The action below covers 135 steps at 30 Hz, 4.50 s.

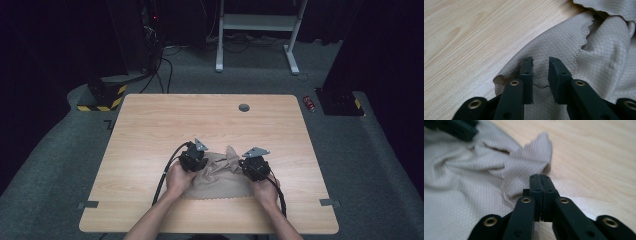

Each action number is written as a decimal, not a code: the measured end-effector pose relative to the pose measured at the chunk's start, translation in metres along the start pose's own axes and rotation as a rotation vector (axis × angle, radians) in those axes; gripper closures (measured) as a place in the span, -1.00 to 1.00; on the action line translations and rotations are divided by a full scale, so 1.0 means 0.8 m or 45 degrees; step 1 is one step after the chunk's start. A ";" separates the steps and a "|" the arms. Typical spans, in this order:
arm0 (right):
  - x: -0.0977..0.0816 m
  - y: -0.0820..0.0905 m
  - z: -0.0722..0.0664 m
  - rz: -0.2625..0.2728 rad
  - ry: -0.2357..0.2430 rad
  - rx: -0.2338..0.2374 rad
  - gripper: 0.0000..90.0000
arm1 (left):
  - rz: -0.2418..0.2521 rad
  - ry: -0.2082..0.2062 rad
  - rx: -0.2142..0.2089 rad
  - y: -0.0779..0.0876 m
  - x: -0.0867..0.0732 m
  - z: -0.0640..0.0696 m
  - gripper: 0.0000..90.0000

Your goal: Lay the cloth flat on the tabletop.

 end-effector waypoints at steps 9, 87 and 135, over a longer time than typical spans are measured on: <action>0.029 -0.002 -0.030 0.044 0.081 -0.007 0.46 | 0.099 -0.031 -0.031 0.017 0.010 0.019 0.26; 0.021 0.018 0.037 0.117 -0.015 -0.075 0.99 | 0.186 0.130 0.030 0.062 0.013 -0.054 1.00; -0.003 0.013 0.024 0.032 -0.020 0.065 0.46 | -0.031 0.185 0.041 0.026 -0.034 -0.046 0.32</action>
Point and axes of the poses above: each handheld gripper's, and its own axes: y roughly backward along the jaws, x roughly out of its top, z roughly to its right, the point moved 4 cm from there along -y, roughly forward along the jaws, and after that the axes turned 12 degrees about -z, right-handed, at the moved point
